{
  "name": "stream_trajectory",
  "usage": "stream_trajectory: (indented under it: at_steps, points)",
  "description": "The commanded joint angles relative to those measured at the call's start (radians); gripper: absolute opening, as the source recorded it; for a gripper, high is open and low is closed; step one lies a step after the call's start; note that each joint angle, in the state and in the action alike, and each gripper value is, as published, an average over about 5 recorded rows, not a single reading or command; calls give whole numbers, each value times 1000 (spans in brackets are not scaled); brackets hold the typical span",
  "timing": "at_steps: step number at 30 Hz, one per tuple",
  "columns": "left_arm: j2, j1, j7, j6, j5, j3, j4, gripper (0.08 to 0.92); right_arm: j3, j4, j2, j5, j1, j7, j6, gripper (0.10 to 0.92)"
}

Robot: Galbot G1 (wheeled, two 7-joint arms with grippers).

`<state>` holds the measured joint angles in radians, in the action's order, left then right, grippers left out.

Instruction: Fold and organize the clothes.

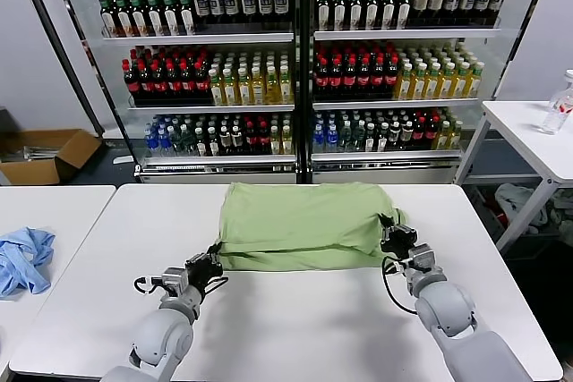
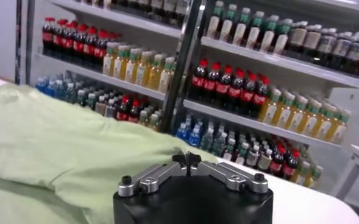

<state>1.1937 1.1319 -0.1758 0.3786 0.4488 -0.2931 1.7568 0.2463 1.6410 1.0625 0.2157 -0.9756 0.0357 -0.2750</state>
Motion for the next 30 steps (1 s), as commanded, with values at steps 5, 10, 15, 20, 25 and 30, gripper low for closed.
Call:
stream_trajectory:
  at_steps: [5, 10, 15, 20, 25, 30]
  points:
    - [16, 56, -7, 6, -15, -19, 45, 412, 99, 76, 6, 18, -148, 15, 2, 395]
    - [23, 100, -8, 8, -15, -23, 64, 559, 197, 145, 4, 100, -238, 45, -28, 543]
    - [31, 87, -10, 23, -5, -16, 41, 697, 220, 139, 6, 204, -265, 71, -109, 681]
    - [34, 43, -27, 35, 5, -10, -1, 809, 171, 103, 17, 270, -241, 70, -170, 802]
    - [31, 29, -28, 41, 18, -7, -20, 756, 131, 94, 20, 286, -229, 55, -181, 720]
    - [29, 33, -19, 51, 37, -7, -23, 618, 120, 88, 9, 287, -226, 43, -178, 582]
